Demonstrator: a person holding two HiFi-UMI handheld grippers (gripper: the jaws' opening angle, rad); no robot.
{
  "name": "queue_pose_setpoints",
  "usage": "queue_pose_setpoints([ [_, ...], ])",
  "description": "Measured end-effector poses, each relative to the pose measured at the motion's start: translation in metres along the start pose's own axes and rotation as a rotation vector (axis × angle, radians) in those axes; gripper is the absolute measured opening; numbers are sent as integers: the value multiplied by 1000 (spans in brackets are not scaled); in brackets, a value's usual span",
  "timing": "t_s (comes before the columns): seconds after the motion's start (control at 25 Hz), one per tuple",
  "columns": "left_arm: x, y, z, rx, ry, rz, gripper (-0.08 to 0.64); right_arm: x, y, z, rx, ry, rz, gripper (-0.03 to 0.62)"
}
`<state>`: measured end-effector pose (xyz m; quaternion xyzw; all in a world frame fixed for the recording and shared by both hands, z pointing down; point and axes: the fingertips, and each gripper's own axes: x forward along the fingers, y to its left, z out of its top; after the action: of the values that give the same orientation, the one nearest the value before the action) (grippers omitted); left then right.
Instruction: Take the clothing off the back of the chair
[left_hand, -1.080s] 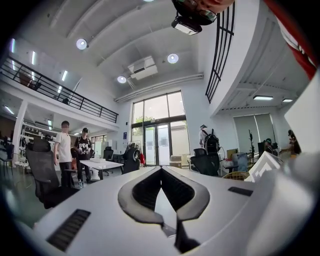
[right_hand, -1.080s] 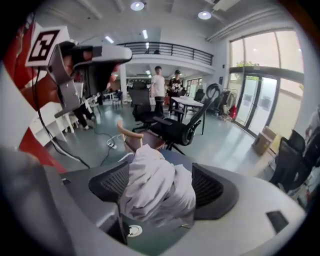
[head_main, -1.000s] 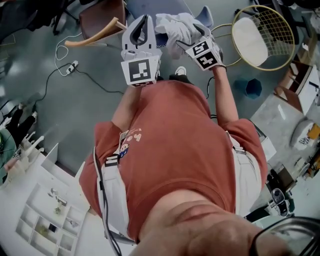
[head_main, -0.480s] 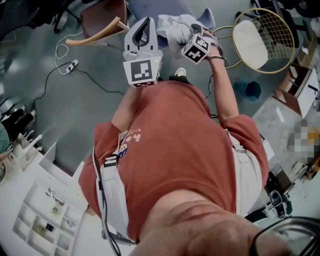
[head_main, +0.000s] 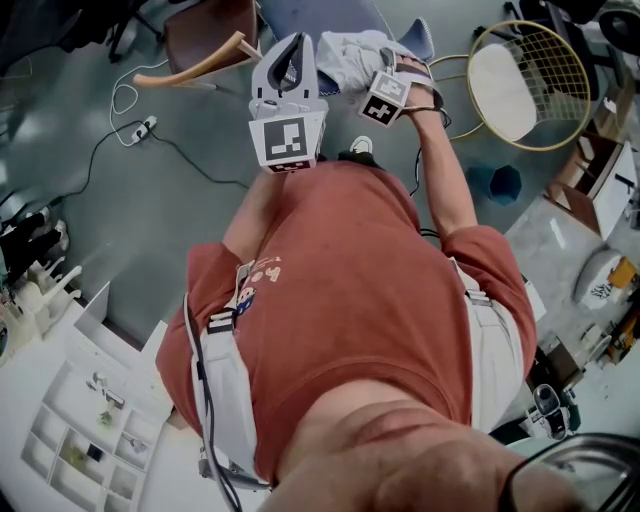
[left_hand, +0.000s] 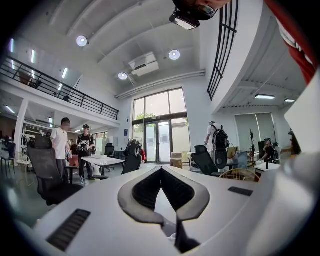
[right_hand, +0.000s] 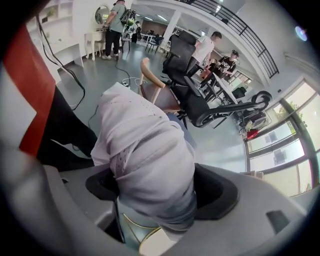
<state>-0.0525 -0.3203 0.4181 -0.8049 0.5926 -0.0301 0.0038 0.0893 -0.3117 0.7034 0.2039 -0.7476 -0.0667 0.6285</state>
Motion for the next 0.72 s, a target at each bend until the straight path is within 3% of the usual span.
queue_pose_setpoints([
  [0.2,-3,0,-1,-6,3,-6,15,-5,-1,1,-63,-16,-35,404],
  [0.4,-5,-3,-1,-9,-1,-15,15,-25,-7,12,-159,-27,-112,310],
  [0.72,-5,-4,0,-12,-4,-13,15,-35,3,13,-118,-62,-118,232],
])
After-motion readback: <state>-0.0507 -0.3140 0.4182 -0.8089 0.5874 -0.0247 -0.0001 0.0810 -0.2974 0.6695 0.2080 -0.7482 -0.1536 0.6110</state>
